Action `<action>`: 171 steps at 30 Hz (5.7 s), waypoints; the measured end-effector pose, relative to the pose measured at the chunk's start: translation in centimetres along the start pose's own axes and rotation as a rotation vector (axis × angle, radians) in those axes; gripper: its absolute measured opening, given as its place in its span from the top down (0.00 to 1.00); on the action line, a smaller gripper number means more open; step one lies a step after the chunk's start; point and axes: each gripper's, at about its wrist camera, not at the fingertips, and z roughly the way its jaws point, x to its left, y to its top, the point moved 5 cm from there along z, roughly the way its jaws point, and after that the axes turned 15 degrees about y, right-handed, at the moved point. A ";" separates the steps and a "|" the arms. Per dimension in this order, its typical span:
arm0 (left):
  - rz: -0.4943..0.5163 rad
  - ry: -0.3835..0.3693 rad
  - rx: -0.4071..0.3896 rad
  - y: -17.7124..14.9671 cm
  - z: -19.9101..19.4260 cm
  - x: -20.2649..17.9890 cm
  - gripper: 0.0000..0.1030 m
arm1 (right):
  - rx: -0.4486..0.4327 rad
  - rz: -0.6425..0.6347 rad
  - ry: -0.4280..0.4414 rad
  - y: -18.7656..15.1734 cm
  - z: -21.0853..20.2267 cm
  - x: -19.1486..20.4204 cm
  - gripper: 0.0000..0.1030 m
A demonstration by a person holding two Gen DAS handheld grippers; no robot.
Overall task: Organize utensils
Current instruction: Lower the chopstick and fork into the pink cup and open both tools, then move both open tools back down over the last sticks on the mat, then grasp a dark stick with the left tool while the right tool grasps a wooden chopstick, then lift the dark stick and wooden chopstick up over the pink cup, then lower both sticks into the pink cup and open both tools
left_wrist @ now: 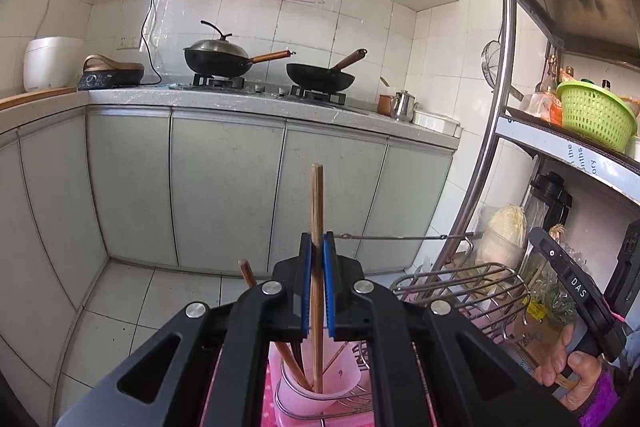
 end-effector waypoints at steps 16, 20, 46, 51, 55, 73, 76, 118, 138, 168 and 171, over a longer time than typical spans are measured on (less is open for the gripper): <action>0.005 -0.019 0.169 -2.7 1.5 0.2 0.92 | 0.242 0.158 -0.019 -5.2 -0.9 -0.4 0.95; -0.039 -0.027 0.178 -1.9 0.8 1.0 0.80 | 0.281 0.188 -0.014 -5.3 -1.2 -0.4 0.72; 0.005 -0.088 0.232 -6.5 -8.4 0.4 0.77 | 0.387 0.212 0.013 -8.5 -9.0 2.6 0.63; 0.059 -0.161 0.516 -13.7 -5.0 -2.6 0.78 | 0.529 0.318 0.020 -13.0 -8.6 2.2 0.63; 0.122 -0.202 0.732 -19.7 -2.8 -5.0 0.89 | 0.635 0.380 0.015 -16.1 -8.4 2.0 0.63; 0.301 -0.133 0.942 -27.2 2.2 -9.9 0.92 | 0.763 0.479 0.047 -19.4 -7.5 1.5 0.63; 0.297 -0.132 0.931 -27.1 2.2 -9.8 0.95 | 0.778 0.492 0.075 -19.5 -6.9 1.9 0.63; -0.070 -0.157 0.349 -11.9 -7.8 1.7 0.96 | 0.518 0.314 0.119 -11.0 -7.4 5.6 0.94; -0.115 -0.096 -0.140 2.1 -8.0 -0.5 0.96 | -0.091 -0.062 -0.007 6.5 -7.0 4.3 0.94; -0.052 0.145 -0.370 0.9 0.8 -2.4 0.96 | -0.193 -0.212 -0.021 6.7 -0.5 2.9 0.94; -0.052 0.143 -0.362 0.3 1.3 -2.4 0.96 | -0.176 -0.194 -0.026 5.6 -0.2 2.3 0.94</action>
